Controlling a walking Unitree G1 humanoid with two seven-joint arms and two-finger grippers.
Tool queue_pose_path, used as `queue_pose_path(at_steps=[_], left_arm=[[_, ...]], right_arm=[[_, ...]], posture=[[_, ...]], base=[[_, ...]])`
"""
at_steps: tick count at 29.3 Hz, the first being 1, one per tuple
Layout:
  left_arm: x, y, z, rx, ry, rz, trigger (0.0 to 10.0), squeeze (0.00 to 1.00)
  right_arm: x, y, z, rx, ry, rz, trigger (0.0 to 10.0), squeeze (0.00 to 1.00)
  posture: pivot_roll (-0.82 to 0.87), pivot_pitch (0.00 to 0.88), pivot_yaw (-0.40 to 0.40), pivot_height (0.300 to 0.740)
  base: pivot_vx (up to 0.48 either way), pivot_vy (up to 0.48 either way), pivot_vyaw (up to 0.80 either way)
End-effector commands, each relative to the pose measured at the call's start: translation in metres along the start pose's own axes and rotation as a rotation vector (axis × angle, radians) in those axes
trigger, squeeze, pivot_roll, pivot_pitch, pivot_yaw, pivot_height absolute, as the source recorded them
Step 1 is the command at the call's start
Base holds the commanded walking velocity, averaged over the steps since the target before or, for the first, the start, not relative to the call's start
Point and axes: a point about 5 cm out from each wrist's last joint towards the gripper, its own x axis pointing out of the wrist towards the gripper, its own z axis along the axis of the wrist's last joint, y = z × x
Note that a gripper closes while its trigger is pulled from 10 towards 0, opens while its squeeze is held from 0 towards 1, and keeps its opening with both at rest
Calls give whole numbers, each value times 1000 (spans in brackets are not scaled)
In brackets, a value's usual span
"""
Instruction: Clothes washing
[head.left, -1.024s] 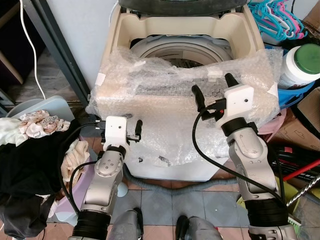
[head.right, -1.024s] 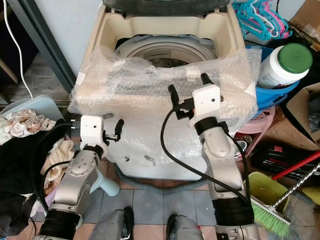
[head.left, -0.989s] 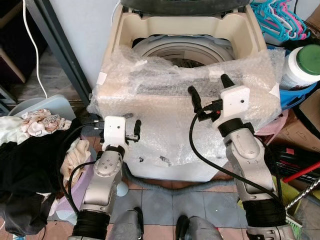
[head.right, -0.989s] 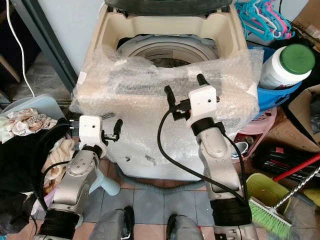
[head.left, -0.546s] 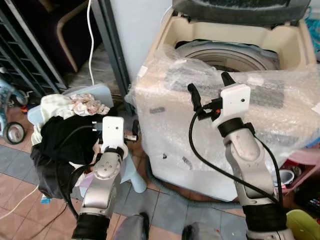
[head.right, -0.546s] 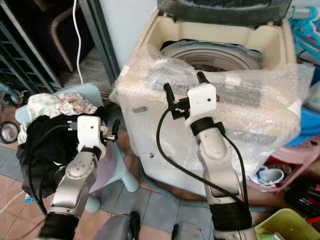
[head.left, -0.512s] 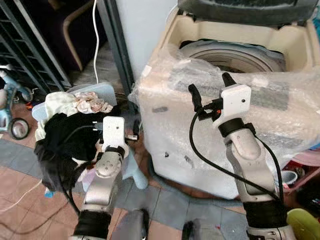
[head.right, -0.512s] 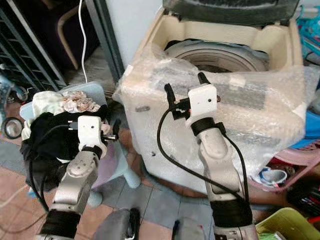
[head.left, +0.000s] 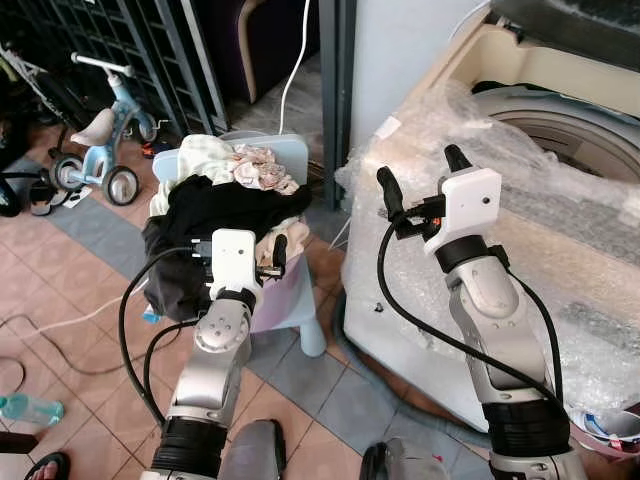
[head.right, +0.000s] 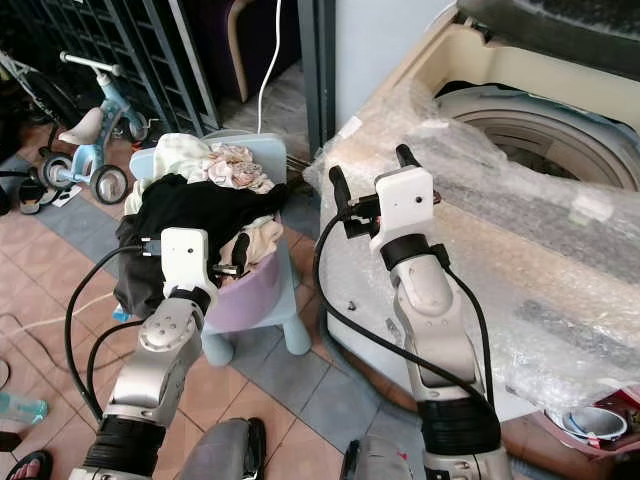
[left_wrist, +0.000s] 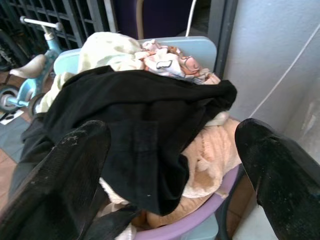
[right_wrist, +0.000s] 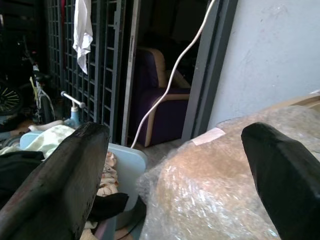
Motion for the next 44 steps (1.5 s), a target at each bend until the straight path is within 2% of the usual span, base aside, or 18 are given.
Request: queue_pose_path(at_steps=[1,14,18,19,21,25,27,34,44], left_arm=[[-1,2,2,-16,-5,22,10000,0],[1,1,5,-19,-14,28,10000,0],[3,4,13,-5,-55,17,10000,0],[3,5,14,5,-61,18,10000,0],[4,7,16,13,-69,17,10000,0],[3,11,18,2,-82,-7,10000,0],[3,11,18,-12,-86,-28,10000,0],[2,6,16,-18,-79,-41,10000,0],[-2,4,13,-20,-67,-47,10000,0]], right_arm=[[0,1,0,-7,3,11,10000,1000],[1,10,-1,5,15,39,10000,1000],[4,14,-1,-12,20,68,10000,1000],[4,14,-2,-20,26,72,10000,0],[5,14,-3,-33,36,74,10000,0],[-3,12,-23,-66,140,54,10000,0],[-14,12,-36,-55,200,23,10000,0],[-22,20,-43,-60,228,28,10000,0],[-19,16,-48,-94,244,16,10000,0]], posture=[[-45,129,44,740],[-38,148,45,740],[-39,158,60,740],[-40,161,65,740],[-40,167,71,740],[-45,165,74,740],[-46,173,78,740],[-51,174,71,740],[-34,171,50,740]], base=[[0,480,800],[0,480,800],[0,479,141],[0,0,0],[0,0,0],[0,0,0],[431,0,0],[480,0,0],[480,0,0]])
